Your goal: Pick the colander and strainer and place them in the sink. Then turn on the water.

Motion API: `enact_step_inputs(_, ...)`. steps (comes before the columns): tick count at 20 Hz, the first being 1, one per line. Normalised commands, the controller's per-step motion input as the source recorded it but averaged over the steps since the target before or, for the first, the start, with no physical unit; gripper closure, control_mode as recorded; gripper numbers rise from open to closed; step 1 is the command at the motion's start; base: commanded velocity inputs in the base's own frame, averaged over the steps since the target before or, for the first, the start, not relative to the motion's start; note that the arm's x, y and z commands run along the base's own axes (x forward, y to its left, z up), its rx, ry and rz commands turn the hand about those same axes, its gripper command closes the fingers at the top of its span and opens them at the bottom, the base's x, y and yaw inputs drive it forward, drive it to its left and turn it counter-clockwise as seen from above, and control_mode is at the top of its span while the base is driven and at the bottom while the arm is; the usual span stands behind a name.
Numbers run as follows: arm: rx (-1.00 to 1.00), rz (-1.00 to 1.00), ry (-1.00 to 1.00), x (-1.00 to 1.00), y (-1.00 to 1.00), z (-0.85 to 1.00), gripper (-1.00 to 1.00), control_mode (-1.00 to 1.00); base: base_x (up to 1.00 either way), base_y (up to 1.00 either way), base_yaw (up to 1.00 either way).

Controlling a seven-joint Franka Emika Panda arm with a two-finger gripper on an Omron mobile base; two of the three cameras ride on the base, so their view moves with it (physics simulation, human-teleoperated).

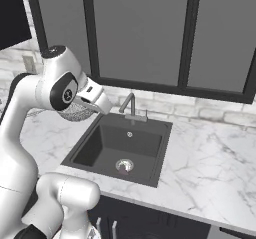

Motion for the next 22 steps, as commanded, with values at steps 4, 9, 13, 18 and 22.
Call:
enact_step_inputs(4,0.07,0.06,0.02,0.51,0.00,-0.14,1.00,-1.00,0.00,0.00,0.00)
enact_step_inputs(9,0.02,0.02,0.00,0.30,-0.03,-0.23,1.00,-1.00,0.00,0.00,0.00)
enact_step_inputs(13,0.00,0.00,0.04,0.07,-0.06,-0.25,1.00,-1.00,0.00,0.00,0.00)
enact_step_inputs(18,0.00,0.00,0.12,0.00,-0.09,-0.25,1.00,-1.00,0.00,0.00,0.00)
enact_step_inputs(22,0.01,-0.01,0.08,-0.03,-0.13,-0.23,1.00,-1.00,0.00,0.00,0.00)
